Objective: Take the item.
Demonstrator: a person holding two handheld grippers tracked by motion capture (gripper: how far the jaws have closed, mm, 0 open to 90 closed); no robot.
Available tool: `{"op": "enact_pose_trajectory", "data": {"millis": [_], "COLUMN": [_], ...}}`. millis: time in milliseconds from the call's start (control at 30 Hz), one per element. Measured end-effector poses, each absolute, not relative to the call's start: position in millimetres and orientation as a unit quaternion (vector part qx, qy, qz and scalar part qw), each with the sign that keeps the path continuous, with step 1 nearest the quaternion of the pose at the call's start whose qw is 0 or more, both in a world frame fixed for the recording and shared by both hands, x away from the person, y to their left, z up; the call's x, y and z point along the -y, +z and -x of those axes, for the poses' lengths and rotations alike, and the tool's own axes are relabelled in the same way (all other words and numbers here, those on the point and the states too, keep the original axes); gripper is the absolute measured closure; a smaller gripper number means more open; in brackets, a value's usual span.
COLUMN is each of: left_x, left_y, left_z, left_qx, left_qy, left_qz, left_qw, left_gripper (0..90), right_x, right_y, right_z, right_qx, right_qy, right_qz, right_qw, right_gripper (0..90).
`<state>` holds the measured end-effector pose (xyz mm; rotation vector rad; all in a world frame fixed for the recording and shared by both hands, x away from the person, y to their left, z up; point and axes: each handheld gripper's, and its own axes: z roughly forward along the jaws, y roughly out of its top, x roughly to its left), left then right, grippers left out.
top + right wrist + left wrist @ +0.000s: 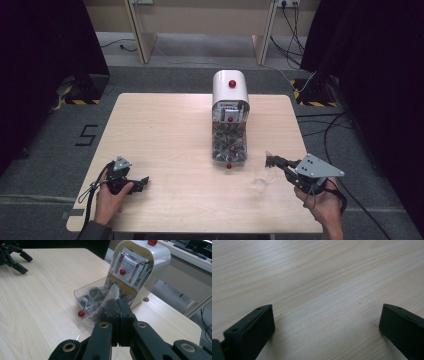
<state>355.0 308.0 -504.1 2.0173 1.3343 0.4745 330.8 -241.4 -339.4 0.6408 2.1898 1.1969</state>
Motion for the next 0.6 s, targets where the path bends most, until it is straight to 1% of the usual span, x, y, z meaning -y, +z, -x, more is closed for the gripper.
{"op": "enact_pose_trajectory", "data": {"millis": [167,600], "left_x": [-308,-308], "left_y": [-504,-504], "left_z": [-355,-355], "left_qx": [-0.511,-0.511], "left_qy": [0.182,0.182], "left_qz": [-0.772,-0.772], "left_qw": [0.331,0.331], "left_gripper": [0.0,0.0], "right_x": [243,238], "right_y": [-340,-352], "right_z": [-328,-330], "right_qx": [-0.822,-0.842], "right_qy": [0.441,0.426], "right_qz": [-0.234,-0.229], "right_qw": [0.274,0.241], "right_gripper": [89.7,89.2]}}
